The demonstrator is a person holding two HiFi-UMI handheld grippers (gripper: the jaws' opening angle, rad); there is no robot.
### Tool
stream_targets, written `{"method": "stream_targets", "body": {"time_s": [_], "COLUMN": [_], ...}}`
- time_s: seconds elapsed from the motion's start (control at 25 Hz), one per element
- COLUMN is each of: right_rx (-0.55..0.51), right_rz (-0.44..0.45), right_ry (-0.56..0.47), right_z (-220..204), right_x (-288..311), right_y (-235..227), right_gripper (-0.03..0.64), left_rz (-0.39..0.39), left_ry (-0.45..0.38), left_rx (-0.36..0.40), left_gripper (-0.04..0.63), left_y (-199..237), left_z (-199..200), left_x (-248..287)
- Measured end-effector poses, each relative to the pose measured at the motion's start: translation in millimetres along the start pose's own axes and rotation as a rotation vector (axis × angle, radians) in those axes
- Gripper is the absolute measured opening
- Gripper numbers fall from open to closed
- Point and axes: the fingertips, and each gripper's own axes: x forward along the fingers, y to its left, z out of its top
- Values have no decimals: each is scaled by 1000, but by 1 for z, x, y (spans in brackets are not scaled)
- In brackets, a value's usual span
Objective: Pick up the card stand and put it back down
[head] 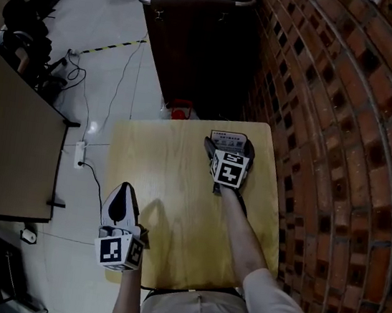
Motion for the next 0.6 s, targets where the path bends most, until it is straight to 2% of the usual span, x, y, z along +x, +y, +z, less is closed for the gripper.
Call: {"method": "stream_targets", "body": {"time_s": [0.24,0.32,0.4,0.6], "right_rx": [-1,3,5,-6], "right_rz": [8,4,1,19], "right_ry": [0,2,-2,-41], "right_z": [-1,0,1,10], "right_x": [-2,-5,-9,-24], "right_y": [0,-2,-3,0], "right_gripper": [575,548,548,546], "left_rz": [11,12,14,10], "left_ry": [-3,-8,-12,-32], "left_rx": [-6,-4,-4,-8], "left_gripper": [5,5,5,6], "left_y": [4,5,5,3], "left_z": [1,3,4,7], "left_x": [-4,-6,-8,-14]}}
